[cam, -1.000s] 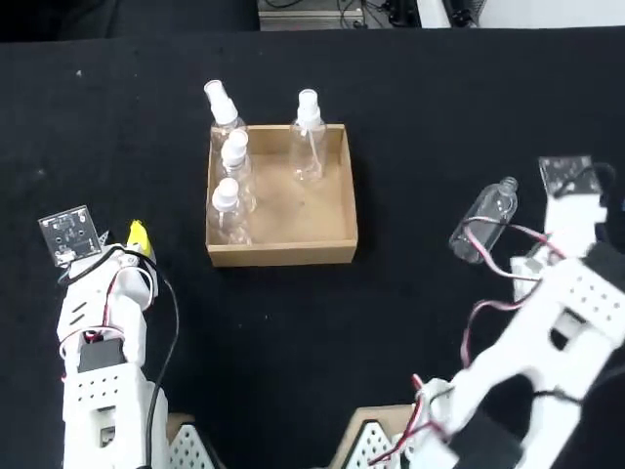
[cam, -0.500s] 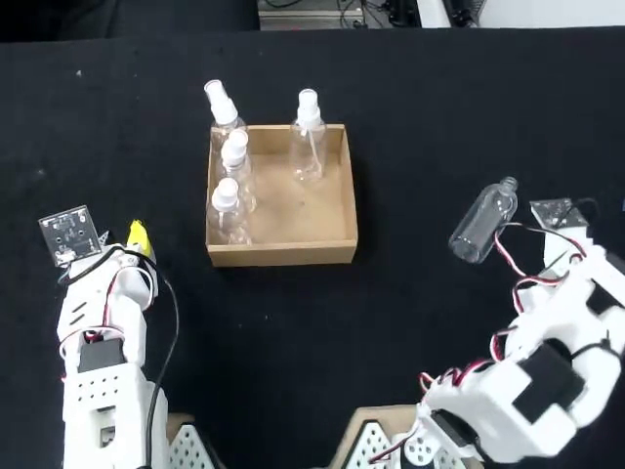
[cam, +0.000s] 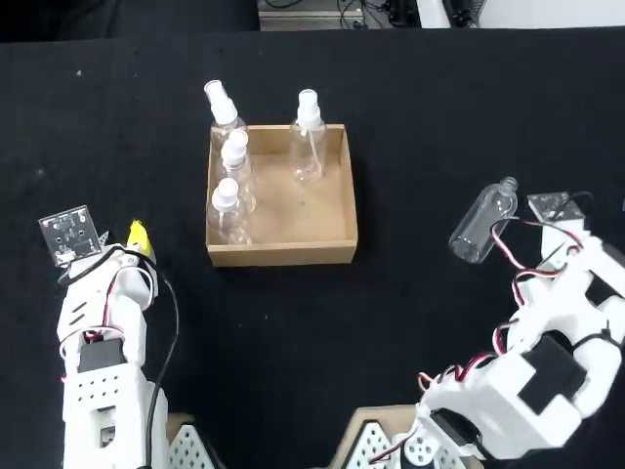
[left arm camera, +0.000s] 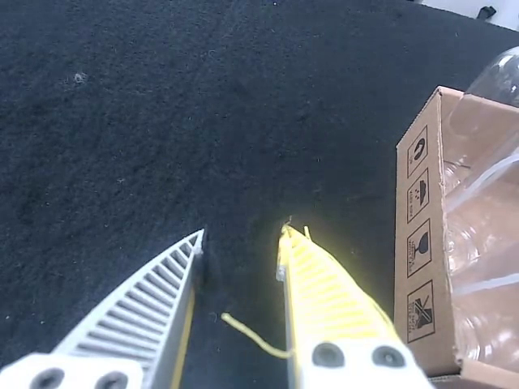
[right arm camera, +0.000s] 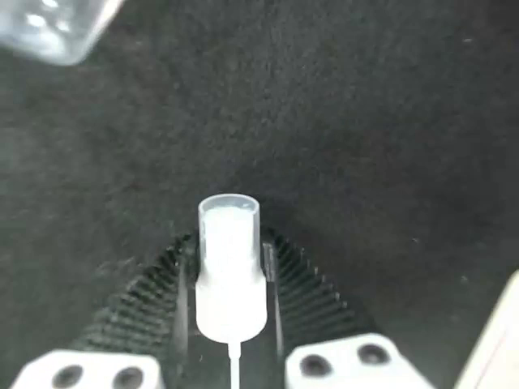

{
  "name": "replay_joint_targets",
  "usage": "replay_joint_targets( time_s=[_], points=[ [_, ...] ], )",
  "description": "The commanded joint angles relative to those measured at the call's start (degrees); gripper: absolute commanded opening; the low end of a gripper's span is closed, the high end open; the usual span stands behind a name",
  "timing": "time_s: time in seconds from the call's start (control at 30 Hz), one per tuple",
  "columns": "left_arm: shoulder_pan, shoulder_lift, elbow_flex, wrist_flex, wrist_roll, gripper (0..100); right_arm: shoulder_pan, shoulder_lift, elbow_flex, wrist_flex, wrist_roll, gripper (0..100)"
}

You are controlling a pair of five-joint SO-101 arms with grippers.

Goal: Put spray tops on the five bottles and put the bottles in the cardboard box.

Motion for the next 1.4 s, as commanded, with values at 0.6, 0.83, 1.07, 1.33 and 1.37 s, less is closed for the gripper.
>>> replay_joint_targets(
  time_s=[0.6, 0.83, 1.07, 1.33, 1.37],
  points=[
    [-8.6, -0.6, -8.7, 7.1, 0.0, 13, -55.2, -50.4, -4.1, 34.2, -24.7, 1.1],
    [-13.0, -0.4, -26.2, 32.3, -1.1, 13, -88.1, -46.5, -3.8, 29.0, -36.9, 1.1],
    [-30.5, -0.4, -31.0, 38.9, -5.5, 13, -101.5, -31.4, -1.2, 9.8, -43.9, 1.1],
    [-38.8, -0.6, -29.4, 39.3, -8.4, 13, -103.3, -13.4, -8.7, -5.8, -46.8, 1.1],
    [-39.0, -0.7, -28.9, 39.3, -8.4, 13, -103.3, -11.3, -10.4, -6.6, -47.5, 1.1]
  ],
)
